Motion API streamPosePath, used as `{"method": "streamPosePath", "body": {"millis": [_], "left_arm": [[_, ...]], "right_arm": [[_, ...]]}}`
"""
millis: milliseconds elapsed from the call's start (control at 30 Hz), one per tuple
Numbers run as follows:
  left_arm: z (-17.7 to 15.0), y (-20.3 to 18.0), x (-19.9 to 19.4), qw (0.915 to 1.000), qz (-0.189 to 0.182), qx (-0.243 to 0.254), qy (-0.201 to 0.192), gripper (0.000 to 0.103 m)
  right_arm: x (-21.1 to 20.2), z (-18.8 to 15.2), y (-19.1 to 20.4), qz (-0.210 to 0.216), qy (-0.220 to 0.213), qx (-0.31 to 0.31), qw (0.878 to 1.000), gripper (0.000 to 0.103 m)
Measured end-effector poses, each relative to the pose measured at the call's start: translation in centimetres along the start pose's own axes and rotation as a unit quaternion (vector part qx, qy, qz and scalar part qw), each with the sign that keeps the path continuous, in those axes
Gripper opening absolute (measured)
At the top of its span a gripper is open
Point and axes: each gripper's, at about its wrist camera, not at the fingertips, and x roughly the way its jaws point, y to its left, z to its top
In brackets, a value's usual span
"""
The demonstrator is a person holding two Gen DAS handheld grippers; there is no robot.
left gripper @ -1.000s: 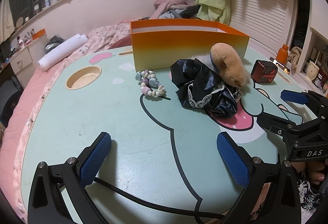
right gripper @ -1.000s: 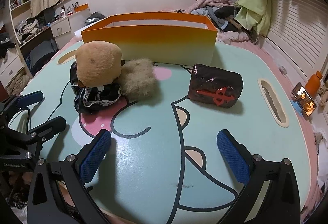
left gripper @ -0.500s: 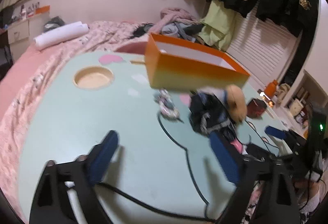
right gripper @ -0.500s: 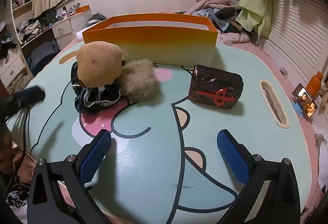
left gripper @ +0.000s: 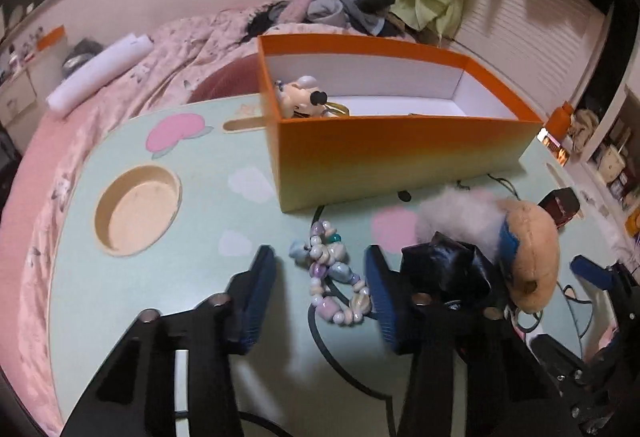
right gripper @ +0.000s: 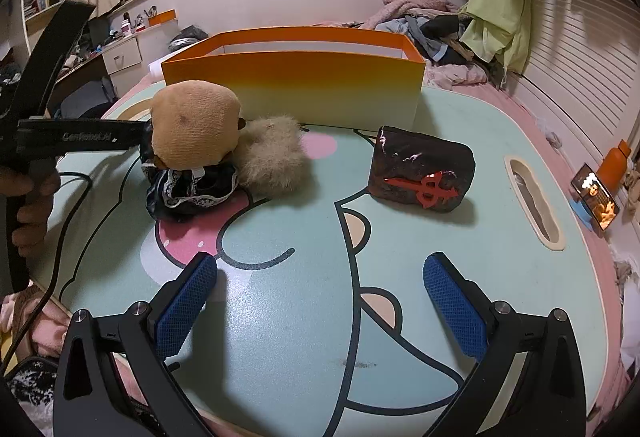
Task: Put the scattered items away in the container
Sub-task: 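Grasp the beaded bracelet on the table with the left gripper, then grasp the black-and-red pouch with the right gripper while the left gripper holds the bracelet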
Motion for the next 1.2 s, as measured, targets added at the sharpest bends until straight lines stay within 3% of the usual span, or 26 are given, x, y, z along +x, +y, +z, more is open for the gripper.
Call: {"method": "streamPosePath", "body": {"millis": [67,267,367,533,633,767,1100,1133,1200], "left_arm": [[0.2,0.1,0.4,0.9999,0.013,0.005,-0.001,0.025],[-0.4,0.4,-1.4,0.9993,-0.034,0.006,-0.017,0.015],[-1.3,0.8,-4.2,0.9966,-0.062,-0.01,-0.053,0.014],[-4.7,-0.1,-7.7,0.9934,-0.072,-0.003,-0.089,0.014],[-6.5,-0.7,-7.8,0.993,-0.086,-0.002,-0.082,0.014],[-7.2,-1.2,-6.4,0.9958,-0.06,0.004,-0.069,0.015],[-7.6,-1.8,-5.7,0.9954,-0.07,0.002,-0.065,0.015],[-7.6,-1.8,-5.7,0.9953,-0.071,0.002,-0.066,0.015],[-7.7,-1.9,-5.7,0.9952,-0.071,0.002,-0.067,0.015]], "right_arm": [[0.0,0.0,0.0,0.001,0.0,0.001,1.0,0.103],[-0.1,0.0,0.1,0.001,0.0,0.001,1.0,0.103],[-0.1,0.0,0.0,0.0,-0.002,0.004,1.0,0.103],[-0.7,-0.1,-1.1,0.01,-0.015,0.033,0.999,0.103],[-1.7,0.1,-3.0,0.014,-0.039,0.072,0.997,0.103],[-2.3,0.9,-4.6,-0.021,-0.052,0.095,0.994,0.103],[1.1,5.5,-6.8,-0.041,0.011,0.122,0.992,0.102],[1.6,5.8,-6.7,-0.043,0.021,0.122,0.991,0.098],[2.5,6.2,-6.5,-0.046,0.039,0.109,0.992,0.064]]}}
